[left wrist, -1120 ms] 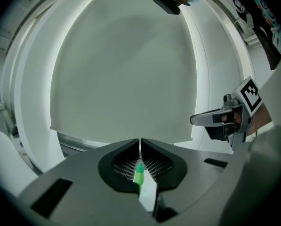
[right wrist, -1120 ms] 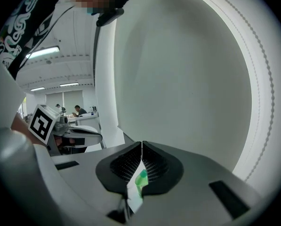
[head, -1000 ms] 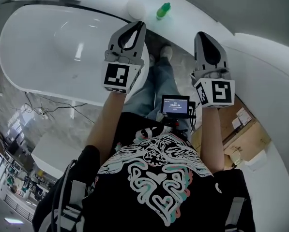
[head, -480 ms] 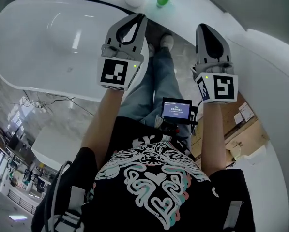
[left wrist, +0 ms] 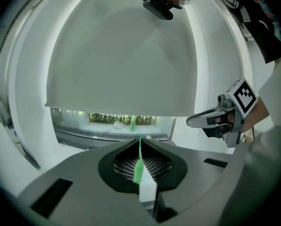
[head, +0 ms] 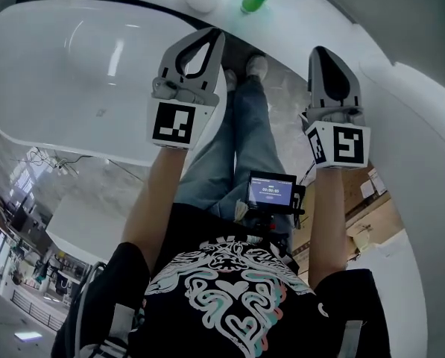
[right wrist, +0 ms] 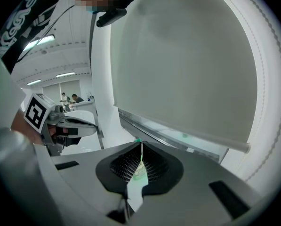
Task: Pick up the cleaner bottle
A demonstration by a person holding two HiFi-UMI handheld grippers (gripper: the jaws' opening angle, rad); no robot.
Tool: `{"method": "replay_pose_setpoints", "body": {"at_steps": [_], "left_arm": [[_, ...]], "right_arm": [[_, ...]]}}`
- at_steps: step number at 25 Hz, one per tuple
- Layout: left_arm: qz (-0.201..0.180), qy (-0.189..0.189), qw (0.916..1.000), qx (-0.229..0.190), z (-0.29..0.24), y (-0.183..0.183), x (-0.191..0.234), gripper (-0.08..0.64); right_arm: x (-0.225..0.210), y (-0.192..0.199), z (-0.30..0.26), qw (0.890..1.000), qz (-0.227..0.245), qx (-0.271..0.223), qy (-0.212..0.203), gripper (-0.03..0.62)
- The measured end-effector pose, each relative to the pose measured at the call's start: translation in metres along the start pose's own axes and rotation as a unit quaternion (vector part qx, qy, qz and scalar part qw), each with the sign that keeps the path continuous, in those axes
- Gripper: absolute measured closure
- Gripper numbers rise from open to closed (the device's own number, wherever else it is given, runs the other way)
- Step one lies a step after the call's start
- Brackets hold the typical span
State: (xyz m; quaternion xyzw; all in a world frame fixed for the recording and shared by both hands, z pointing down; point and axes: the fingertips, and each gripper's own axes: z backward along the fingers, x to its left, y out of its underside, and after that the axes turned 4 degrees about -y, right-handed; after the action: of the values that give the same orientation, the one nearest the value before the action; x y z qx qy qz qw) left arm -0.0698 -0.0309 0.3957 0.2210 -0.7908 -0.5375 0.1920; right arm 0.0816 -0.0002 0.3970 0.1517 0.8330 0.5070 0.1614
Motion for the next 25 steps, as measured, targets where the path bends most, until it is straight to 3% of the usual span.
{"method": "replay_pose_setpoints", "body": {"at_steps": [21, 25], "left_arm": [[-0.023, -0.002, 0.9994, 0.027, -0.024, 0.069, 0.002, 0.535], [-0.045, 0.01, 0.9985, 0.03, -0.031, 0.073, 0.0, 0.535]], "right_arm": [[0.006, 0.06, -0.046, 0.999, 0.007, 0.03, -0.045, 0.563], [0.003, 0.066, -0.052, 0.998, 0.017, 0.037, -0.048, 0.563]]}}
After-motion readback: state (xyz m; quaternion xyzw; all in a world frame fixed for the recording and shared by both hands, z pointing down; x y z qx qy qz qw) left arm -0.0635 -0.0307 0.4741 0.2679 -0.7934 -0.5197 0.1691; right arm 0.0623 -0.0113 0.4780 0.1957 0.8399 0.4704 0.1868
